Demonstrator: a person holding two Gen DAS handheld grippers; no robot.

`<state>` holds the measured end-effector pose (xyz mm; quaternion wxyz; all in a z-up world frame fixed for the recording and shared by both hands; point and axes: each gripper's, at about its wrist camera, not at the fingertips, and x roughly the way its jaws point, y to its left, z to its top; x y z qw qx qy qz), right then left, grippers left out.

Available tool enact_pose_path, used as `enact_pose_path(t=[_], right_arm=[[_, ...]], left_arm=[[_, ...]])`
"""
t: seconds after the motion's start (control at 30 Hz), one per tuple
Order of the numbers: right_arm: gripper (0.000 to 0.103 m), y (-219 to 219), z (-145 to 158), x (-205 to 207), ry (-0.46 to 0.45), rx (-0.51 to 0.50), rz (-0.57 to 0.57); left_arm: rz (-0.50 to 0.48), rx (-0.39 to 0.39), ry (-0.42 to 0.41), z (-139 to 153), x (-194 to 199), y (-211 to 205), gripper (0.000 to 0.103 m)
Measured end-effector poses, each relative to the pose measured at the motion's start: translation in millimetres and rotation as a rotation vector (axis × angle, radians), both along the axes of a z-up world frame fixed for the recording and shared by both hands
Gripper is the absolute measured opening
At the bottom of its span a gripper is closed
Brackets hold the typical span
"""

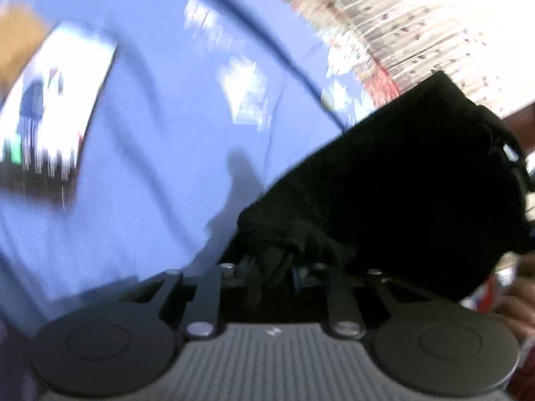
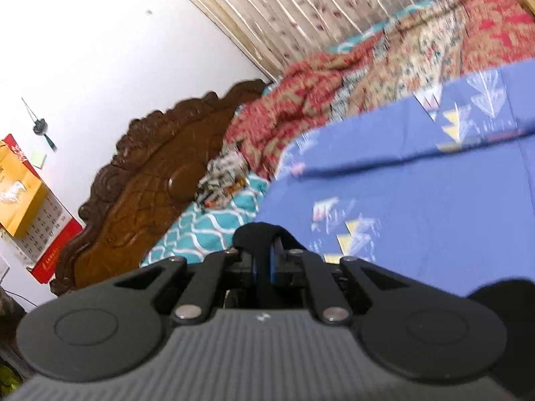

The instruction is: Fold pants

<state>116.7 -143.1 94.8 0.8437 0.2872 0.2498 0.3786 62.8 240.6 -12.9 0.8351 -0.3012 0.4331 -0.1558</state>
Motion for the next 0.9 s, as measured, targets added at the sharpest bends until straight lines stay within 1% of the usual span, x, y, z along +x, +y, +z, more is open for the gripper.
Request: enact_pose_path(t=[0.03, 0.1, 0.13, 0.17, 0.2, 0.23, 0.27, 0.3, 0.33, 0.37, 0.4, 0.43, 0.47, 0.53, 0.63, 0.67, 0.7, 0.73, 0.77, 0.8, 0.83, 0.87, 0.9], right_arm=[[0.009, 2.5, 5.4, -0.8, -0.010, 0.014, 0.013], [0.010, 14.5, 15.0, -5.8, -0.042, 0.035, 0.063], [0.010, 23.1, 18.3, -10.5, -0.069, 0.035, 0.101], [0.010, 33.0, 18.2, -14.4, -0.090, 0.032, 0.140], [0.010, 44.8, 15.2, -19.1, -0.101, 0.026, 0.191], [0.010, 56.9, 8.7, -22.1, -0.096, 0.011, 0.237], [0.010, 73.2, -2.6, -24.3, -0.086, -0.036, 0.279], [0.010, 89.6, -16.3, -25.7, -0.071, -0.105, 0.301], [0.010, 108.1, -34.2, -25.4, -0.045, -0.196, 0.314], [0.010, 126.6, -55.5, -23.9, -0.015, -0.291, 0.323], [0.010, 141.5, -75.0, -22.2, 0.017, -0.369, 0.322], [0.010, 153.7, -92.6, -20.3, 0.046, -0.427, 0.326], [0.010, 162.2, -105.7, -19.6, 0.067, -0.458, 0.335], [0.010, 172.4, -115.4, -21.1, 0.080, -0.479, 0.353], [0.015, 183.9, -109.6, -27.9, 0.047, -0.483, 0.418], [0.019, 188.5, -110.3, -30.1, 0.046, -0.493, 0.447], [0.021, 191.1, -114.1, -33.4, 0.047, -0.506, 0.471], [0.024, 192.1, -118.8, -37.9, 0.045, -0.521, 0.484], [0.029, 191.8, -122.0, -41.2, 0.043, -0.531, 0.492], [0.033, 188.6, -123.2, -43.1, 0.046, -0.529, 0.498], [0.045, 184.1, -121.2, -43.1, 0.052, -0.513, 0.503], [0.055, 176.6, -117.1, -43.0, 0.059, -0.491, 0.503], [0.056, 169.5, -111.2, -42.5, 0.057, -0.468, 0.494]], left_arm=[[0.029, 0.065, -0.055, 15.2, 1.3, -0.5, 0.016], [0.119, 0.140, -0.169, 46.4, -3.4, 9.6, 0.015], [0.174, 0.185, -0.242, 61.8, -11.4, 17.0, 0.016], [0.211, 0.234, -0.302, 71.8, -20.4, 22.0, 0.021], [0.233, 0.278, -0.338, 76.4, -29.4, 24.9, 0.026], [0.244, 0.308, -0.342, 75.0, -37.5, 27.2, 0.041], [0.240, 0.325, -0.326, 68.4, -44.0, 28.7, 0.050], [0.221, 0.342, -0.291, 56.0, -51.2, 29.6, 0.052], [0.206, 0.355, -0.249, 43.3, -57.4, 30.2, 0.052], [0.196, 0.364, -0.189, 28.8, -62.2, 31.7, 0.052], [0.193, 0.360, -0.127, 16.5, -66.7, 34.6, 0.052], [0.194, 0.339, -0.082, 7.6, -73.4, 41.2, 0.052], [0.198, 0.304, -0.049, 0.2, -81.0, 46.9, 0.052], [0.223, 0.249, -0.044, -0.8, -95.4, 61.8, 0.052], [0.278, 0.175, -0.054, 1.3, -110.7, 84.5, 0.056], [0.294, 0.152, -0.050, 2.3, -106.2, 90.4, 0.056], [0.306, 0.127, -0.044, 2.3, -105.3, 95.8, 0.056], [0.312, 0.108, -0.038, 3.6, -93.1, 95.7, 0.058], [0.313, 0.090, -0.028, 2.0, -90.2, 97.9, 0.062], [0.310, 0.074, -0.013, 0.9, -85.8, 97.5, 0.063], [0.302, 0.066, -0.005, -0.6, -80.2, 94.7, 0.068], [0.292, 0.059, -0.002, -2.6, -79.0, 92.1, 0.073], [0.279, 0.053, -0.004, -3.2, -78.2, 88.1, 0.075]])
